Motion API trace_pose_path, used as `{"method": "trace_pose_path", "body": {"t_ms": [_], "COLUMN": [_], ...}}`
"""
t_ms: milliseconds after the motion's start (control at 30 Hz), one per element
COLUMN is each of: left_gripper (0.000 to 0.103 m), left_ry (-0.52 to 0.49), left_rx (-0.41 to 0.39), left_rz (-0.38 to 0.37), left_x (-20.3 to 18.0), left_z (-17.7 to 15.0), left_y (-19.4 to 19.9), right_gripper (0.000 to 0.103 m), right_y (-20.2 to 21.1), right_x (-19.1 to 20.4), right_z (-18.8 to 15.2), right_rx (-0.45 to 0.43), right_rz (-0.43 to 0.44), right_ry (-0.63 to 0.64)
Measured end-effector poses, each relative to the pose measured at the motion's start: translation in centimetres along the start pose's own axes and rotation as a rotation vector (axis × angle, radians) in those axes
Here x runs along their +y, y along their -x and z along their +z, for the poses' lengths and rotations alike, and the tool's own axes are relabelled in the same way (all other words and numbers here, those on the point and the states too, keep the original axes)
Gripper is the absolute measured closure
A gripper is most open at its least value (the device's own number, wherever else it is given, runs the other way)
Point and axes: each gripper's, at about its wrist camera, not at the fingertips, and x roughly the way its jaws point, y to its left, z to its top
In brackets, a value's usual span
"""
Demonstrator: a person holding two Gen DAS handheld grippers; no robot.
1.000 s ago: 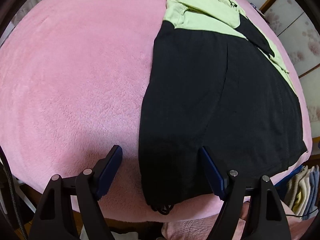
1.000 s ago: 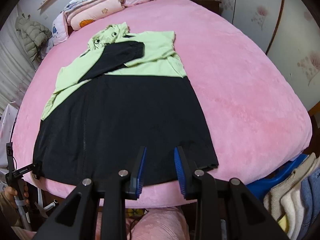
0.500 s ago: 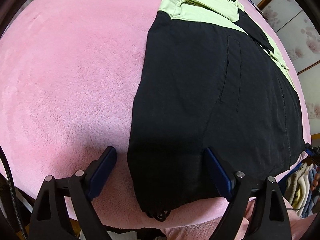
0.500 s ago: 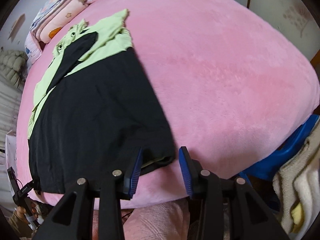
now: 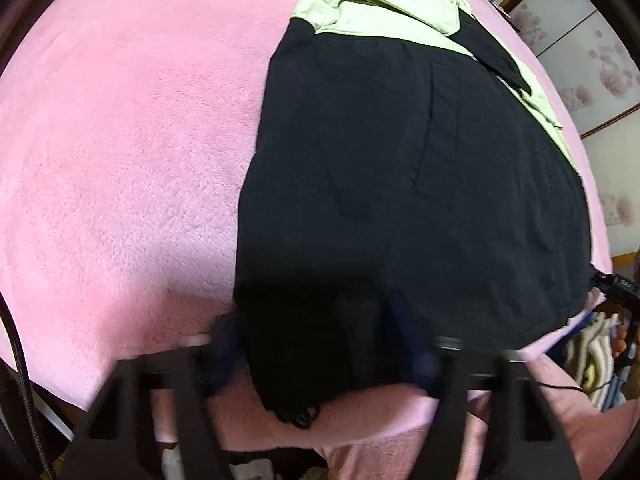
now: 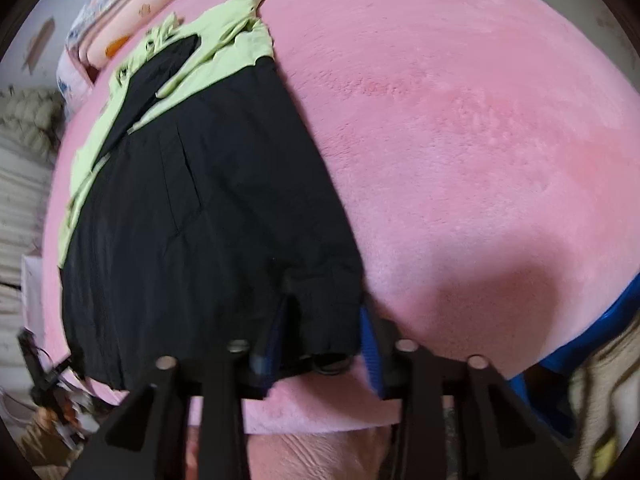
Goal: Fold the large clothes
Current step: 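Lift the black hem with both grippers and fold it toward the hood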
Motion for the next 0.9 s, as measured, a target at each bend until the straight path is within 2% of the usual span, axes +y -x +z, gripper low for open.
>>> {"method": "trace_pose_path", "body": {"t_ms": [33,67,133,233,300,400,500,600,700,800,900], "left_gripper": [0.076,0.087,0.092,0.095,0.096,0.096,0.096,0.097,0.097,0.097,0.097], "left_ry": [0.005,0.010,0.009,-0.037,-0.050,-0.025,0.030,0.126,0.232,0.326,0.385], "left_rx": [0.013,0.024,0.047,0.092,0.120,0.118,0.085,0.022,-0.027,-0.098,-0.139], "left_rz": [-0.009,-0.015,0.006,0.095,0.126,0.115,0.093,0.090,0.095,0.103,0.148], "left_x": [0.0,0.0,-0.5,-2.6,-4.1,-5.7,-7.2,-8.8,-9.9,-10.5,-10.6], "left_z": [0.1,0.3,0.7,1.6,2.5,4.4,6.7,10.2,14.2,19.4,25.4], "left_y": [0.2,0.4,0.8,1.5,2.5,5.1,7.9,11.0,12.9,14.4,14.2], "right_gripper": [0.078,0.080,0.081,0.081,0.081,0.081,0.081,0.082,0.082,0.082,0.082], "right_y": [0.2,0.4,1.1,3.0,4.6,7.6,10.7,13.4,15.3,15.8,14.8], "right_x": [0.1,0.4,1.2,2.9,3.8,5.8,7.9,9.9,11.8,13.4,14.9], "right_z": [0.1,0.3,0.5,1.1,1.8,3.8,6.8,10.7,16.1,21.4,26.7], "right_rx": [0.005,0.010,0.012,0.001,-0.016,-0.047,-0.087,-0.137,-0.186,-0.221,-0.246], "right_rz": [-0.005,-0.015,-0.042,-0.062,-0.048,0.017,0.094,0.164,0.215,0.236,0.209], "right_ry": [0.007,0.025,0.077,0.158,0.197,0.248,0.300,0.342,0.351,0.331,0.302]}}
